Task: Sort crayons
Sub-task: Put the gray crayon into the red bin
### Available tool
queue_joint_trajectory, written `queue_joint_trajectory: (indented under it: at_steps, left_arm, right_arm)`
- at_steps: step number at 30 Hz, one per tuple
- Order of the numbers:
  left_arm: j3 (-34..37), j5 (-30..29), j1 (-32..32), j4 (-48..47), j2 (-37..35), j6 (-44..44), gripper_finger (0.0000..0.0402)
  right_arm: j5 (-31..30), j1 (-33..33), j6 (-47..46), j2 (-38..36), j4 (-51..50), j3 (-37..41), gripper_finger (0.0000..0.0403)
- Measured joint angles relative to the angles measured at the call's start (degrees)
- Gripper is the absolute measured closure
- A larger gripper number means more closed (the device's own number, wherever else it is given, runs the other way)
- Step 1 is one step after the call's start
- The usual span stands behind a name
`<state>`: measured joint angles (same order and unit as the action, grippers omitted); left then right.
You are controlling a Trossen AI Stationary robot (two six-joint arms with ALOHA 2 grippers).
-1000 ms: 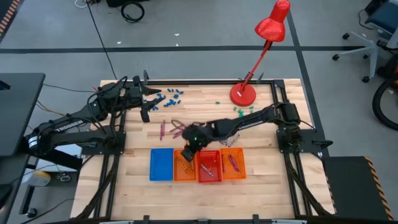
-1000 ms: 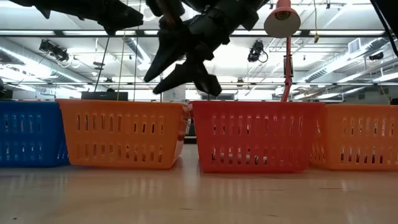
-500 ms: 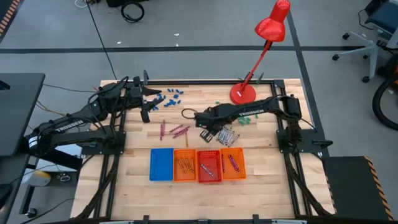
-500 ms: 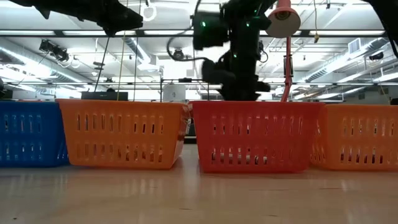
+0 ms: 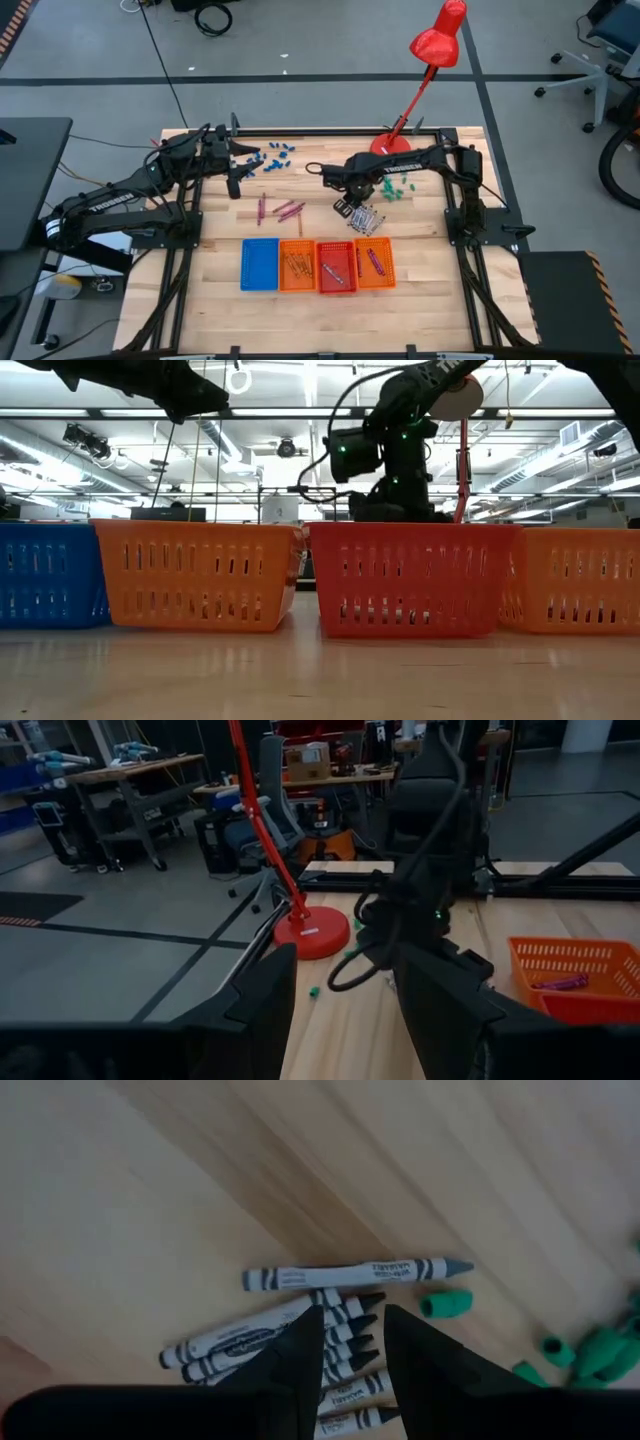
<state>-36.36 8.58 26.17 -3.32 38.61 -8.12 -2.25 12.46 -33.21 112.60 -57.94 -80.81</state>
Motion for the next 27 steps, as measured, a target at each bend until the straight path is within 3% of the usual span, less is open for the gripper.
queue_joint_trajectory:
  at_steps: [11,27]
  left_arm:
    - [0.0,0.0,0.0,-0.8,0.0,0.0,0.0221]
    - [1.2,0.0,0.0,5.8,0.0,-3.6,0.0221]
  right_arm:
    - [-4.2,1.9,2.3,0.2,-3.9,0.3,0.0290]
    - [-3.2,6.0,9.5,0.7,6.1,4.9,0.0290]
